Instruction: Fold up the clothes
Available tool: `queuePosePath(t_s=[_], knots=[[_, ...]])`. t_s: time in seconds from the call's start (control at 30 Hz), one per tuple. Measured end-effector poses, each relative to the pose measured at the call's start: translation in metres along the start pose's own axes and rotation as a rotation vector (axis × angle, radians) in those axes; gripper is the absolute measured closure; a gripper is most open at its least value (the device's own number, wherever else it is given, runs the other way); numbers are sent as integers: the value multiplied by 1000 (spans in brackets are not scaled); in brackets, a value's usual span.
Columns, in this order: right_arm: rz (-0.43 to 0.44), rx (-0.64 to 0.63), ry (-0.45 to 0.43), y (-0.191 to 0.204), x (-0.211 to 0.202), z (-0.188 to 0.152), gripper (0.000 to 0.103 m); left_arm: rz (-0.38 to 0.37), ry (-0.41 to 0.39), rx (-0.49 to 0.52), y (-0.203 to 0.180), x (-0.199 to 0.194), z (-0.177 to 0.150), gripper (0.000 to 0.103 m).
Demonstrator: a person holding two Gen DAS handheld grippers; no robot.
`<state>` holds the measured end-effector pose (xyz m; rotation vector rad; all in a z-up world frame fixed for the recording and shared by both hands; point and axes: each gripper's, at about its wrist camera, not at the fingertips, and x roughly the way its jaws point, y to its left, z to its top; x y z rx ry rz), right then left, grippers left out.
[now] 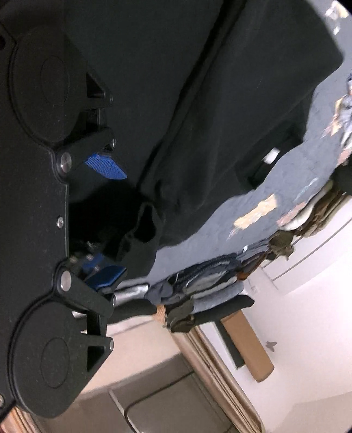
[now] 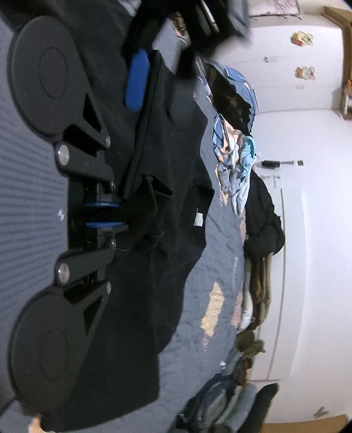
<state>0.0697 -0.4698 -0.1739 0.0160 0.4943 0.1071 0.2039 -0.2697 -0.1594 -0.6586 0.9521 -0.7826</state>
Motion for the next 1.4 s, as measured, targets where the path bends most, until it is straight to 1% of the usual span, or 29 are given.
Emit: queuePosePath(t_s=[0.03,0.2,0.3,0.33,0.37,0.4,0.43,0.47,0.57,0.6,0.63,0.7,0.77,0.87,0.97,1.0,1.1,1.2,1.27,1.3,1.37,1.4], knots=[[3,-13,-4,1,1,0,93,-2,20,1,-2,9,2,29],[25,-110,-4,7,3,-6,93,49,50,32,-12,41,4,29],[44,-171,6,12,1,-12,92,100,56,54,-12,53,5,31],[50,-190,12,13,1,-14,92,117,61,54,-10,57,6,40],[56,-208,23,14,1,-15,90,137,67,57,-9,61,7,65],[62,-220,36,15,1,-15,89,157,75,60,-6,64,8,77],[70,-218,55,14,1,-16,88,159,89,55,-3,66,8,89],[83,-214,72,13,1,-15,85,162,97,56,-1,68,9,90],[156,-183,113,7,-2,-10,77,187,85,91,1,63,8,91],[184,-163,118,4,-5,-6,75,195,69,106,-1,59,11,92],[209,-142,121,0,-8,-3,73,201,59,140,-6,56,16,92],[242,-103,119,-7,-13,3,67,212,39,210,-16,49,27,92],[228,-68,105,-15,-16,6,65,223,26,306,-33,41,43,93],[198,-20,98,-28,-15,8,65,257,6,455,-64,26,77,93],[182,-5,86,-35,-13,11,64,321,-39,554,-86,1,118,93],[179,-1,80,-35,-13,12,64,356,-56,576,-89,-9,134,93],[184,11,69,-35,-14,15,63,479,-80,603,-82,-34,168,93],[192,9,72,-32,-12,16,62,602,-45,608,-55,-45,187,93],[181,10,87,-35,-4,15,61,669,-2,570,-23,-40,192,91],[175,12,98,-36,0,14,61,694,11,549,-9,-39,193,87],[164,14,122,-36,6,12,61,708,-5,497,14,-43,184,77],[158,15,136,-36,9,11,60,714,-13,471,25,-45,180,75]])
